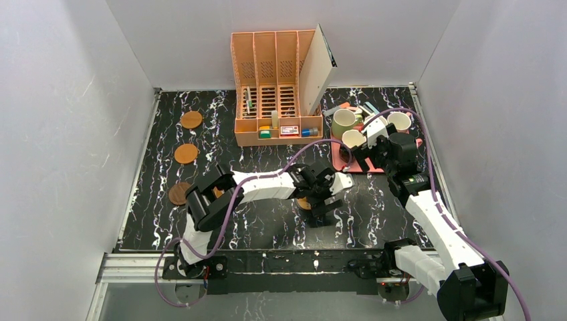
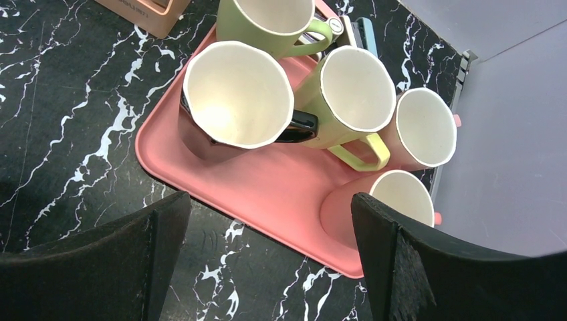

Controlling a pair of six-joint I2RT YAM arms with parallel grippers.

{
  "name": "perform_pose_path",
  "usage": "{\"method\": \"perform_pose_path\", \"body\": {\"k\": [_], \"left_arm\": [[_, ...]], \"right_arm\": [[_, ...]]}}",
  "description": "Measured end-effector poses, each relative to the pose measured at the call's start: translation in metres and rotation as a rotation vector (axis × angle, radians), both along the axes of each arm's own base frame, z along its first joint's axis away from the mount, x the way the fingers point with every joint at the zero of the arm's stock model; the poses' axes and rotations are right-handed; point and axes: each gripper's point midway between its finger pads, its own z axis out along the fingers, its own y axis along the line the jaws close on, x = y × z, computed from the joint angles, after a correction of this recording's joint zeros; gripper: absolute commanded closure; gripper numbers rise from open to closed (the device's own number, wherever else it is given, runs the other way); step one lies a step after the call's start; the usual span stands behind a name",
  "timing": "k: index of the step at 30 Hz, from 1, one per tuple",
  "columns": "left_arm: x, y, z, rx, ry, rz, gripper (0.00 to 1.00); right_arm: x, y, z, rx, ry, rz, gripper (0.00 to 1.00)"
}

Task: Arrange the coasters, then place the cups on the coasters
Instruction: Move the coaster to the center of the board.

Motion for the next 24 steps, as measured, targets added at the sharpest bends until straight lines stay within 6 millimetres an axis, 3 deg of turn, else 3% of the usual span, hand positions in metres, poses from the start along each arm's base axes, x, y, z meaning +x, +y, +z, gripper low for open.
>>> {"method": "perform_pose_path", "body": {"k": [13,24], "left_arm": [[0.015,0.003,0.001,0.003,-0.074,0.059,0.13],[0.028,0.05,0.002,0.036,-0.114,0.14,0.16]], "right_arm": [[0.0,0.001,0.001,0.003,-0.003,0.006,0.02],[-0.001,0.002,0.002,0.006,-0.004,0.01,0.02]]}}
